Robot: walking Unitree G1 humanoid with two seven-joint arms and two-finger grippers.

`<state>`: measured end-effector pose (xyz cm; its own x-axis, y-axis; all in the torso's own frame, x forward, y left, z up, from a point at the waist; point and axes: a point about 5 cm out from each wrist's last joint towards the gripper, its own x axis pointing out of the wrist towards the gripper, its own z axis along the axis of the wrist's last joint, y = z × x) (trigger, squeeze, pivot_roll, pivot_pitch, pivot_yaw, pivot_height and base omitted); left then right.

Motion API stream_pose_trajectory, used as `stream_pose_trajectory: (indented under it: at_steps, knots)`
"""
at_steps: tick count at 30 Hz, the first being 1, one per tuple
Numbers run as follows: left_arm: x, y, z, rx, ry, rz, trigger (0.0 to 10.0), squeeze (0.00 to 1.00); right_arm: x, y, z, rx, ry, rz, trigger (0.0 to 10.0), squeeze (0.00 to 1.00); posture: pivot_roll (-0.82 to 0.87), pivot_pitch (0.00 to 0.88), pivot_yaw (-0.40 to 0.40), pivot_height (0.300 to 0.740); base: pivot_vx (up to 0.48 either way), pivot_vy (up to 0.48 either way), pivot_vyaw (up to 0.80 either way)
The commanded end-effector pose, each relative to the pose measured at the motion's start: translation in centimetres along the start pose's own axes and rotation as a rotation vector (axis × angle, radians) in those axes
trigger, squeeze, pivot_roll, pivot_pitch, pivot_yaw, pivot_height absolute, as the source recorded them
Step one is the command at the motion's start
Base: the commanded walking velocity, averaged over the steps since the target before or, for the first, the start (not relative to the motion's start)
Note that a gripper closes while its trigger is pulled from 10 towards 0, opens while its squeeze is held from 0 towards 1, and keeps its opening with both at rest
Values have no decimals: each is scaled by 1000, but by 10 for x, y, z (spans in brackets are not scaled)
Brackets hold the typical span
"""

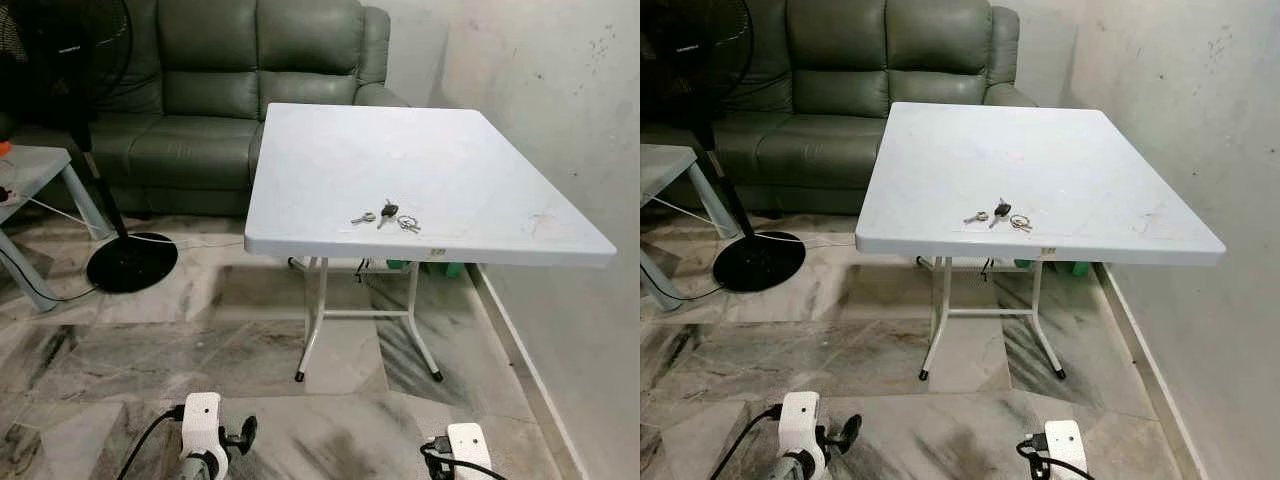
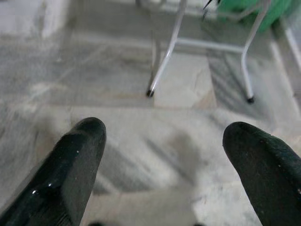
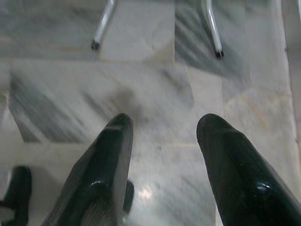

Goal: Hang keys on a hook

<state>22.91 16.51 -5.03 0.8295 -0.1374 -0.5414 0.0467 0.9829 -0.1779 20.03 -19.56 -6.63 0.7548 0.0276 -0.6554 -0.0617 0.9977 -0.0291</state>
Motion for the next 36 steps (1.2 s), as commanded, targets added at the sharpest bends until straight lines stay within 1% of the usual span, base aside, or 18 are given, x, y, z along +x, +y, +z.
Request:
stream_pose_trajectory:
  at_steps: [1, 2, 3, 8, 12, 16, 17, 19, 20, 22, 25, 26, 30, 31, 33, 34, 35, 36]
  knots:
    - [5, -4, 16, -1, -71, -22, 10000, 0, 3, 0, 14, 18, -74, 8, 10000, 0, 20, 0, -62, 740, 0, 0, 0]
    - [7, -5, 22, -10, -107, -36, 10000, 0, 4, 1, 20, 37, -111, 20, 10000, 0, 21, 0, -65, 740, 0, 0, 0]
    - [9, -8, 30, -5, -143, -52, 10000, 0, 5, 2, 26, 42, -149, 27, 10000, 1000, 21, 0, -65, 740, 0, 0, 0]
    - [12, -12, 48, 2, -226, -83, 10000, 0, 6, 1, 40, 28, -226, 21, 10000, 1000, 19, 0, -65, 740, 0, 0, 0]
    - [15, -14, 71, 28, -317, -97, 10000, 0, 6, 0, 58, 49, -321, 35, 10000, 1000, 17, 0, -63, 740, 0, 0, 0]
    - [16, -15, 90, 49, -395, -115, 10000, 0, 5, -2, 73, 62, -404, 46, 10000, 1000, 16, 0, -63, 740, 0, 0, 0]
    - [16, -15, 90, 49, -395, -115, 10000, 0, 5, -2, 73, 62, -404, 46, 10000, 1000, 16, 0, -63, 740, 0, 0, 0]
    - [15, -15, 106, 60, -463, -119, 10000, 0, 4, -3, 89, 60, -486, 48, 10000, 1000, 15, 0, -63, 740, 0, 0, 0]
    - [15, -15, 106, 60, -463, -119, 10000, 0, 4, -3, 89, 60, -486, 48, 10000, 1000, 15, 0, -63, 740, 0, 0, 0]
    - [12, -15, 123, 66, -537, -113, 10000, 0, 0, -3, 107, 49, -580, 48, 10000, 1000, 15, 0, -63, 740, 0, 0, 0]
    - [9, -16, 129, 57, -575, -116, 10000, 0, -2, -3, 114, 41, -620, 53, 10000, 1000, 14, 0, -61, 740, 0, 0, 0]
    - [6, -18, 133, 47, -607, -125, 10000, 0, -6, -1, 120, 28, -669, 68, 10000, 1000, 15, 0, -62, 740, 0, 0, 0]
    - [1, -22, 134, 52, -635, -131, 10000, 0, -13, 2, 124, 18, -718, 99, 10000, 1000, 12, 0, -60, 740, 0, 0, 0]
    - [-2, -25, 133, 50, -644, -138, 10000, 0, -16, 4, 124, 7, -735, 107, 10000, 918, 12, 0, -60, 740, 0, 0, 0]
    - [-10, -30, 131, 45, -662, -150, 10000, 0, -25, 6, 123, -5, -763, 122, 10000, 922, 9, 0, -57, 740, 0, 0, 0]
    - [-19, -36, 130, 32, -689, -179, 10000, 0, -34, 8, 122, -3, -788, 131, 10000, 925, 8, 0, -58, 740, 0, 0, 0]
    - [-22, -39, 130, 31, -700, -189, 10000, 0, -38, 9, 121, -1, -798, 136, 10000, 929, 8, 0, -58, 740, 0, 0, 0]
    - [-26, -40, 130, 33, -708, -197, 10000, 0, -42, 10, 121, 2, -809, 142, 10000, 984, 8, 0, -58, 740, 0, 0, 0]
